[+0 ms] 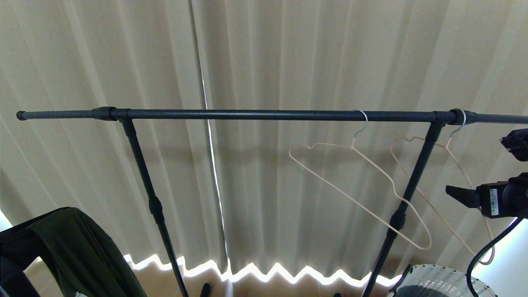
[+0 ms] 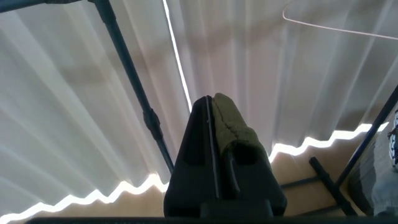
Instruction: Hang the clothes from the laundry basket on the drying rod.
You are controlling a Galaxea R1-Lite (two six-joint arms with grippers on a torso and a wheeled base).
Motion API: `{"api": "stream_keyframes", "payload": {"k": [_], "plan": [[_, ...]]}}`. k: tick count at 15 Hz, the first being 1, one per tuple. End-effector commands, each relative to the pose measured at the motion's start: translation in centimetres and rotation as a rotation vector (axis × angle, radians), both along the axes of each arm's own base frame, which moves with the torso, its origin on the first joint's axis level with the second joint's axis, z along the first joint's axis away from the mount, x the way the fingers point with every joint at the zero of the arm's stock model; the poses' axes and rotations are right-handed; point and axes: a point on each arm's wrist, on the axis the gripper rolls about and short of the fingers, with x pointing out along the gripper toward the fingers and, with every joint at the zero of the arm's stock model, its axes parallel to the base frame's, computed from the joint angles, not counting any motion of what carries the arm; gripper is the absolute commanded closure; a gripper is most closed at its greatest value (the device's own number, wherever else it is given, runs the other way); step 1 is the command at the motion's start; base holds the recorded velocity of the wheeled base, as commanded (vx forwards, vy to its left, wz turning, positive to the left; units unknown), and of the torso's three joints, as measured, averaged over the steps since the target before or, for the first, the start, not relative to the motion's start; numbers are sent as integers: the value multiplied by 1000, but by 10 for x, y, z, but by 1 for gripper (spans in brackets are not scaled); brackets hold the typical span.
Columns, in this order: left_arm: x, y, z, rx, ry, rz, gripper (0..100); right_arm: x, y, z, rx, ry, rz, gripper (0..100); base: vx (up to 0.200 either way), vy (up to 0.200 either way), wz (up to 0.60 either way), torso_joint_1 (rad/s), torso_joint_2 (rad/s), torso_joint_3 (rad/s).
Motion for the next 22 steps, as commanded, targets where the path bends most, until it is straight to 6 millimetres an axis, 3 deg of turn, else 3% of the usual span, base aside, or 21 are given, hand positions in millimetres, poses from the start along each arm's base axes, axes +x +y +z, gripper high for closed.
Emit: {"api": "stream_keyframes", "payload": {"k": [1,11,12,22], "plan": [[1,0,0,1,2,0,100,22,-1,-14,3,74,-2,0,0,0,0,0,0,0],[1,0,-2,4,9,0,100,39,-2,-23,69,111,-43,0,0,0,0,0,0,0],[1,0,-2,5,9,-1,100,39,-2,-23,69,108,-42,100,0,0,0,0,0,0],[1,0,-2,4,8,-1,100,30,-3,-10,62,49,-55,100,0,0,0,0,0,0]]}}
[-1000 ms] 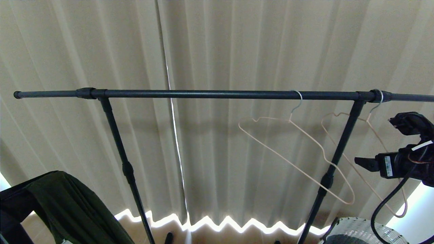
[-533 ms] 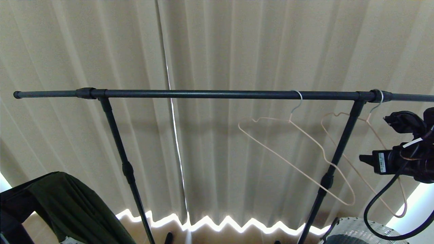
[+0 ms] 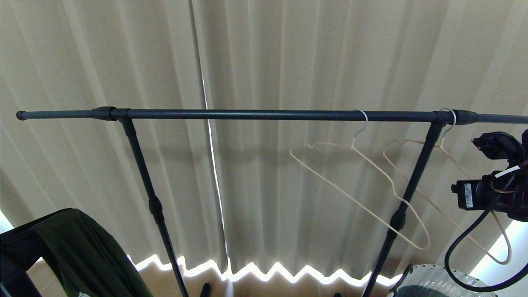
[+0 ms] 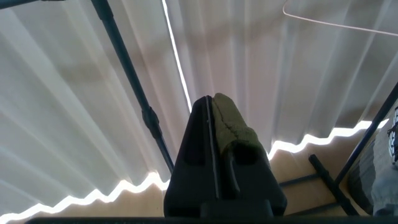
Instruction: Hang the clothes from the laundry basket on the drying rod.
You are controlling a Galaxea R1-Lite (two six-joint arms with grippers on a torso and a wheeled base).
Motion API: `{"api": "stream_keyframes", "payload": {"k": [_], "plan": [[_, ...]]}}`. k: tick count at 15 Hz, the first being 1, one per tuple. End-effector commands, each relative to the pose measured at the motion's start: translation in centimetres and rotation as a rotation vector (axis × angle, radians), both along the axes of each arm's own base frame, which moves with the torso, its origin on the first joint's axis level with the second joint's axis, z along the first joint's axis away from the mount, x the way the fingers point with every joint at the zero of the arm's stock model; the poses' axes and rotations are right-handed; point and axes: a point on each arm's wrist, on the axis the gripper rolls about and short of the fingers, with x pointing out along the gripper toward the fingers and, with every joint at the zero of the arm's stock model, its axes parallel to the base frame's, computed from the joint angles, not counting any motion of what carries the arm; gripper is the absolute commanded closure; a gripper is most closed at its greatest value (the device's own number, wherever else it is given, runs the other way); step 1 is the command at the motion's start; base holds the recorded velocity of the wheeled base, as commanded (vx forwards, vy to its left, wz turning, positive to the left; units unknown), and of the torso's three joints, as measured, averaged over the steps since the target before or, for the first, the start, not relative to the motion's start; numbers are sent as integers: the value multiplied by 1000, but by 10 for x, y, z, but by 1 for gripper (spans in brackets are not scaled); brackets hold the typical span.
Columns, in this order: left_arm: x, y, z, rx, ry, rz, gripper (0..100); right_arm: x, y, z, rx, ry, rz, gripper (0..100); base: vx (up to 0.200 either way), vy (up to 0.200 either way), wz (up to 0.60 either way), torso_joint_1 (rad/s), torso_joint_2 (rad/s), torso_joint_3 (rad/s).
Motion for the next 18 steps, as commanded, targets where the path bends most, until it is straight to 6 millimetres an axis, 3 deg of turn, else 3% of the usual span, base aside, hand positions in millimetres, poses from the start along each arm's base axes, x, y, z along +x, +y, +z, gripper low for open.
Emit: {"api": "stream_keyframes", "payload": {"k": [1,9,14,18], "plan": [[0,0,0,-1,-1,1,100,-9,0,9,-3,-42,-2,100,0,0,0,0,0,0],[-1,0,0,-1,-6,2,100,-54,3,30,-16,-155,8,100,0,0,0,0,0,0],[-1,1,0,13,-8,3,100,-58,3,28,-16,-154,8,100,0,0,0,0,0,0],[-1,1,0,15,-7,3,100,-58,3,27,-15,-152,9,100,-200,0,0,2,2,1]]}}
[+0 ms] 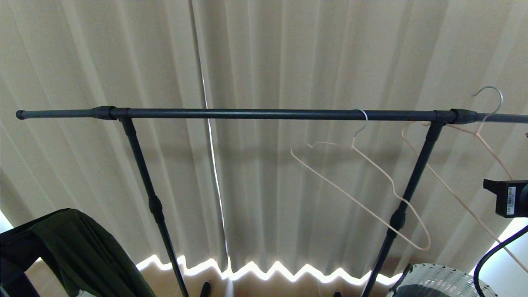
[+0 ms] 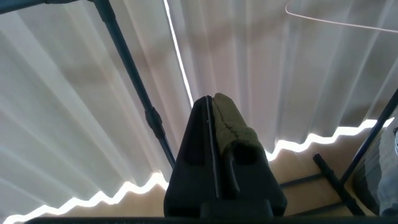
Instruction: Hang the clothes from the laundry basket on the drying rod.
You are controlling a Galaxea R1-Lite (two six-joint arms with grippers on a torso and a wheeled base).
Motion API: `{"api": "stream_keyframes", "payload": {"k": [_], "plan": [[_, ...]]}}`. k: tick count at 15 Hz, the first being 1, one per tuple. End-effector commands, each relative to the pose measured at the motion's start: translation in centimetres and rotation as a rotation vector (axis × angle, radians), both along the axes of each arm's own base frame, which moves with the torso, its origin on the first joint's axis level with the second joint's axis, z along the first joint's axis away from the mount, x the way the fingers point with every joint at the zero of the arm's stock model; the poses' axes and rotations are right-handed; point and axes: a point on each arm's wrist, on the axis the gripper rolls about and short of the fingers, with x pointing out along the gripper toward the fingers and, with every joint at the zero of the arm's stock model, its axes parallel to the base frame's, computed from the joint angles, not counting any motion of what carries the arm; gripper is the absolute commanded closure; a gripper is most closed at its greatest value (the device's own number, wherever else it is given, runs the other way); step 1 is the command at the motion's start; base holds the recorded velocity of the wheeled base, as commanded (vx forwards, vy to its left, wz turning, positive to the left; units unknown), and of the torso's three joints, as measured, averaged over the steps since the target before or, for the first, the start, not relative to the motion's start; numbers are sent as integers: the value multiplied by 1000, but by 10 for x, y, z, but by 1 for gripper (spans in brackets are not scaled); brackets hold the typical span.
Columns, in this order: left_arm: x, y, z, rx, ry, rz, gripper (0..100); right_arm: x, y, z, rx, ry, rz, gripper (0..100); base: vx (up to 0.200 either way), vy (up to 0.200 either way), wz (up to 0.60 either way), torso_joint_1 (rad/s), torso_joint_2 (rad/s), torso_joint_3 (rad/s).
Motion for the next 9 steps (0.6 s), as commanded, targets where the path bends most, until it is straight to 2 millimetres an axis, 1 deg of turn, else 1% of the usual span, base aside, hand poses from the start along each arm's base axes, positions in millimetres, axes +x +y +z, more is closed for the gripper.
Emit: {"api": "stream_keyframes", "payload": {"k": [1,4,8,9], "plan": [[0,0,0,0,-2,0,100,-1,0,0,-1,-1,0,100,-200,0,0,22,17,-2],[0,0,-2,3,5,0,100,-3,1,-7,0,24,3,100,-200,0,0,-6,7,2],[0,0,-3,15,7,-3,100,-3,1,-9,3,29,5,100,-200,0,0,1,2,4],[0,0,-5,19,14,-3,100,-3,1,-10,5,32,8,100,0,0,0,0,0,0]]}}
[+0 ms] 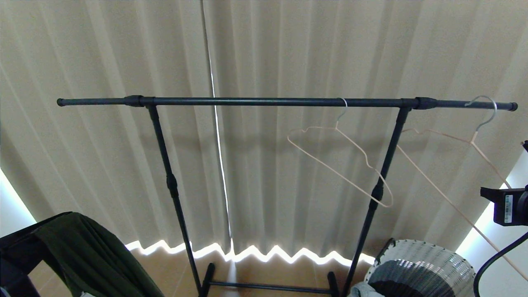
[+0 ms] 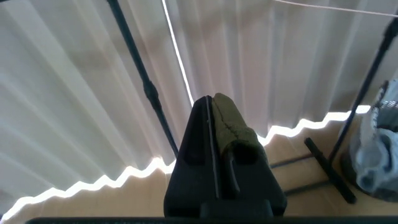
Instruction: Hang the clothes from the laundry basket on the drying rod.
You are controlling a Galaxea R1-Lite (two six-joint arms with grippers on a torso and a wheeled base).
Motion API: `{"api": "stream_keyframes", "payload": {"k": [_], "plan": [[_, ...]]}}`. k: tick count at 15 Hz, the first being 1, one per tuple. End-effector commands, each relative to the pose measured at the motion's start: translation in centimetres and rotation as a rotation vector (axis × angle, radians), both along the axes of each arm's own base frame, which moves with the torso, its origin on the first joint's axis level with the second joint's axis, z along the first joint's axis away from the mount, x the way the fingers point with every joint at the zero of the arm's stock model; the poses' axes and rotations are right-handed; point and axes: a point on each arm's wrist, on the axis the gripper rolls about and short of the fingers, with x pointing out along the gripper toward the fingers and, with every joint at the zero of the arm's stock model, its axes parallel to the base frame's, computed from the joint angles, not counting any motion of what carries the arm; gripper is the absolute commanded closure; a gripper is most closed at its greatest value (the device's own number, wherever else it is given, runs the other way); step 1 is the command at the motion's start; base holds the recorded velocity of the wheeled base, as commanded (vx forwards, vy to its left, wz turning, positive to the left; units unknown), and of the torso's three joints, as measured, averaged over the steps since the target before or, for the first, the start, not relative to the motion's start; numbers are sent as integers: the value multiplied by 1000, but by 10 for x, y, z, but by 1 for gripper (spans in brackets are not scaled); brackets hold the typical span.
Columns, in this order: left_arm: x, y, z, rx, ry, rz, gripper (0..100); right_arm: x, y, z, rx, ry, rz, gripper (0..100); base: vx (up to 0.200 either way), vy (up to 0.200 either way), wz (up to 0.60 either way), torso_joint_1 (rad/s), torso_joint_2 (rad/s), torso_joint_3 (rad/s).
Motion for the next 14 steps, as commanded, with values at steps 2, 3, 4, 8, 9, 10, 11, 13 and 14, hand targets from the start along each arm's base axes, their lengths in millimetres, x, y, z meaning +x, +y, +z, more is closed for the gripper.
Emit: {"api": "stream_keyframes", "payload": {"k": [2,3,4,8,9,10,11,13,14], "plan": [[1,0,-3,7,14,-2,100,0,0,-1,2,1,4,100,0,0,0,0,0,0],[1,-1,-4,10,20,-5,100,0,2,0,3,-4,15,100,0,0,0,0,0,0],[4,-2,-6,17,34,-5,100,-3,5,3,4,-19,32,100,0,0,0,0,0,0],[21,-8,2,74,49,-9,100,-9,23,15,16,-76,138,100,0,0,0,0,0,0],[30,-12,3,109,64,-12,100,-15,27,19,20,-102,175,100,0,0,0,0,0,0],[36,-14,5,130,73,-14,100,-19,31,22,25,-120,207,100,0,0,0,0,0,0],[45,-17,10,140,74,-15,100,-23,34,26,31,-139,240,100,0,0,0,0,0,0],[65,-25,27,132,55,-10,100,-26,43,34,40,-171,302,100,0,0,0,0,0,0],[74,-29,33,128,51,-11,100,-26,47,36,43,-176,328,100,0,0,0,0,0,0]]}}
